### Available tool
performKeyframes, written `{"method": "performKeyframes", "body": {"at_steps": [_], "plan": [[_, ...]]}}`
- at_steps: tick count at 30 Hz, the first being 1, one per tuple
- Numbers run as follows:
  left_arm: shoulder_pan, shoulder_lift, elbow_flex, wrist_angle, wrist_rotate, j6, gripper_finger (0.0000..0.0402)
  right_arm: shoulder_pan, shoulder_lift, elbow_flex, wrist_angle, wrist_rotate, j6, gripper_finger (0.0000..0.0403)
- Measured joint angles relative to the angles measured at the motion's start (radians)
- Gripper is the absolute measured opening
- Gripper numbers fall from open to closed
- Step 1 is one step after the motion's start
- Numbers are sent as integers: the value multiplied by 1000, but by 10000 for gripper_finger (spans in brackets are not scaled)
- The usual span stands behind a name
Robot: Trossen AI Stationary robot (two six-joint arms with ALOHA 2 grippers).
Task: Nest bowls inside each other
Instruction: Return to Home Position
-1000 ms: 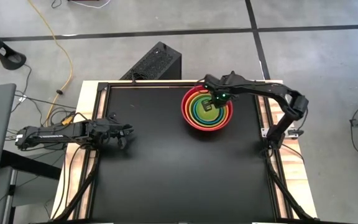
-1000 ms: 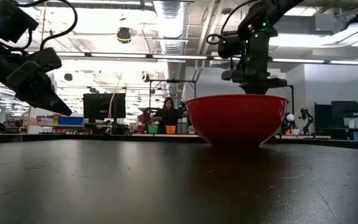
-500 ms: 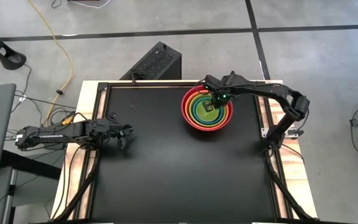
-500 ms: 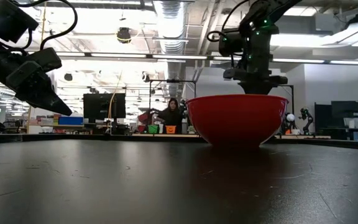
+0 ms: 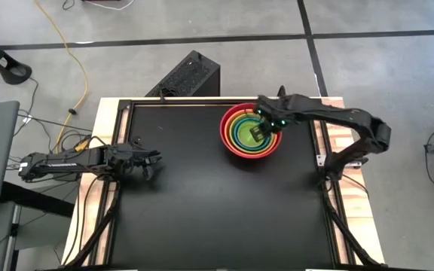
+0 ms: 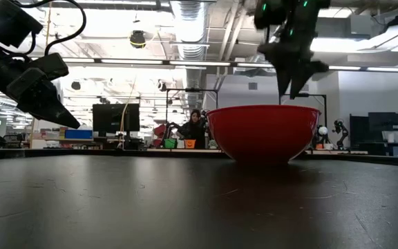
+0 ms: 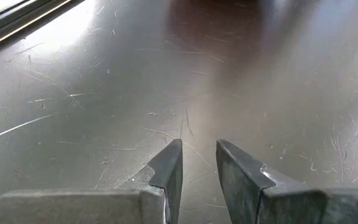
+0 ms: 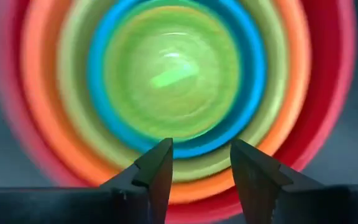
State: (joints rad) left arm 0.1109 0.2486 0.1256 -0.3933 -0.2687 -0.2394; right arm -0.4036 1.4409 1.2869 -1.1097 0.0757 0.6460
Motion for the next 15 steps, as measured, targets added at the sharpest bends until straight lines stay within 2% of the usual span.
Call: {"method": "performKeyframes", "body": {"at_steps": [3,9,13,15], "plan": [[0,0,0,0,0,0,87,98,-57,0,24,41,9,177],[0,0,0,0,0,0,87,366,-108,0,155,230,8,177],[0,0,0,0,0,0,87,525,-80,0,291,320,-85,174],[0,0,0,0,0,0,87,584,-59,-13,410,326,-150,170]]}}
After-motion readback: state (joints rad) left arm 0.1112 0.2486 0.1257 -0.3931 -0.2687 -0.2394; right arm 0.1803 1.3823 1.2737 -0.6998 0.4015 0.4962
